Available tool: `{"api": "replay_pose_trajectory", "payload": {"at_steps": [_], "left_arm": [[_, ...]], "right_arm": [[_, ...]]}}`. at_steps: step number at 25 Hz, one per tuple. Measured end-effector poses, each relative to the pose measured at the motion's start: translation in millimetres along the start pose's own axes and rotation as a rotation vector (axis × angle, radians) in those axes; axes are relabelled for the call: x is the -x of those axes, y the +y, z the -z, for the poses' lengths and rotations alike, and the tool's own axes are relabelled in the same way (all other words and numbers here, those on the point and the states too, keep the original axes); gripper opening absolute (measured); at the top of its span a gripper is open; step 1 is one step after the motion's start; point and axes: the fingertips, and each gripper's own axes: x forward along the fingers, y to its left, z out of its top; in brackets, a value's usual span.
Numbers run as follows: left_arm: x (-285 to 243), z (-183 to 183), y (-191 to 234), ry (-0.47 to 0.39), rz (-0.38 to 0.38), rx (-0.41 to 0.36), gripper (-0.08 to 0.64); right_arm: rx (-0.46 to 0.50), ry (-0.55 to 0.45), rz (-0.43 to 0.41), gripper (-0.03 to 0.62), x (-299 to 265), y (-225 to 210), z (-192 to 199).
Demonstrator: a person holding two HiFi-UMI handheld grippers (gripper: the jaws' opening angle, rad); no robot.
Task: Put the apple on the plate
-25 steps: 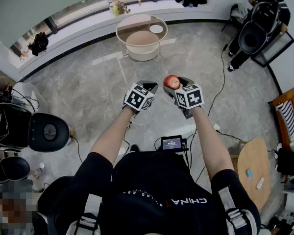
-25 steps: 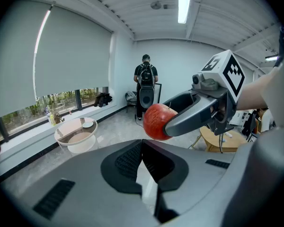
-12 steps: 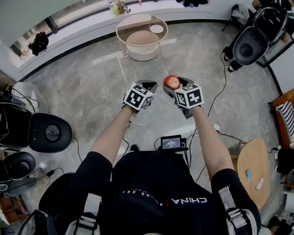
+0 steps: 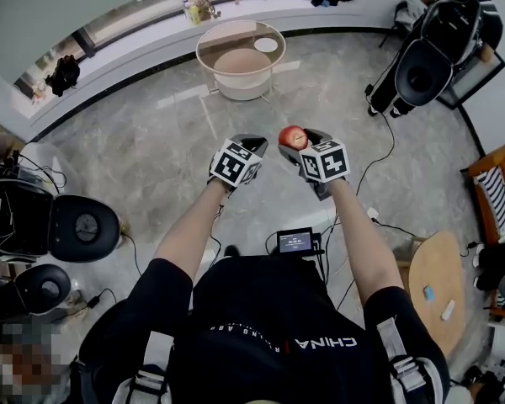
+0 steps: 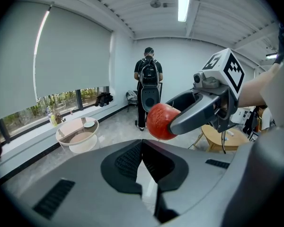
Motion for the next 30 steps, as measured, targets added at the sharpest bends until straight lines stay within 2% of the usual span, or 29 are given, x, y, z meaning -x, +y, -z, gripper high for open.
{"api": "replay_pose_trajectory", "payload": {"at_steps": [13,22,26,30], "left_arm": [[-19,1,-7,0.013,-0.002,0.013,0.018],[-46,-7,-7,0.007,-0.033,0.027,0.018],[-66,3,24,0.034,-0.031,0.041,0.018],[-95,0,86,0.037,-0.031,0.062,0.018]], "right_arm": [[-0.005,0.006,-0.010,0.356,3,-18,9],[-0.038,-0.011,-0.047,0.356,-2,-49,19],[-0.043,0.022,-0.059,0.356,-35,-60,19],[-0.051,0.030,-0.034,0.356,-90,-90,-7]]}}
